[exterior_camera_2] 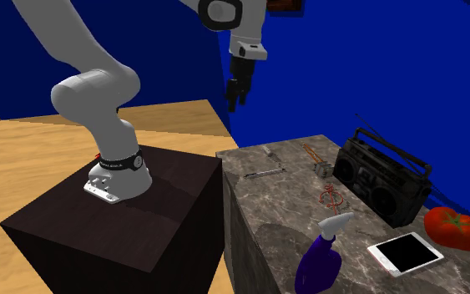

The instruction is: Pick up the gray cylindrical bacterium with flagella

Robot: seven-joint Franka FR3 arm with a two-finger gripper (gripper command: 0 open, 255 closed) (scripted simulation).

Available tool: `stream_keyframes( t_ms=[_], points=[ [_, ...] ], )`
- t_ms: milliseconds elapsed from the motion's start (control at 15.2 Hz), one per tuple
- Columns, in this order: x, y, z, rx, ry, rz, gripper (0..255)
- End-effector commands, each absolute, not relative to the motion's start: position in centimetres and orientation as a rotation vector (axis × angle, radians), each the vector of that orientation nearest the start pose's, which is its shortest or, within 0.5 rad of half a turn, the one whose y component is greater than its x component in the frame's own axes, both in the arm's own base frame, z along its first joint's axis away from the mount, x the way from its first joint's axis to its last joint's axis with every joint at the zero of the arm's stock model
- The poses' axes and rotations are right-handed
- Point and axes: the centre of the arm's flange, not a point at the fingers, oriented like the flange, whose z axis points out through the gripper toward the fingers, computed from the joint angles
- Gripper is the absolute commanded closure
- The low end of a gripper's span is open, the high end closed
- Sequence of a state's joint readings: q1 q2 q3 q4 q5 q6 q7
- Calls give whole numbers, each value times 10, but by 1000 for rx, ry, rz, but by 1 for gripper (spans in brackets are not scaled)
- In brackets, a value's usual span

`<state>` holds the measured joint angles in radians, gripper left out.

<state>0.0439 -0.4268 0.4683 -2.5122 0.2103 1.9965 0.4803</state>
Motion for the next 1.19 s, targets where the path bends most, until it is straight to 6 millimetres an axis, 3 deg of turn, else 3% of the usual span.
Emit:
stream_keyframes(
  t_ms=[0, 1122],
  points=[
    [351, 227, 385, -3191, 207, 167, 0],
    [421, 370, 221, -3219, 383, 172, 0]
  ],
)
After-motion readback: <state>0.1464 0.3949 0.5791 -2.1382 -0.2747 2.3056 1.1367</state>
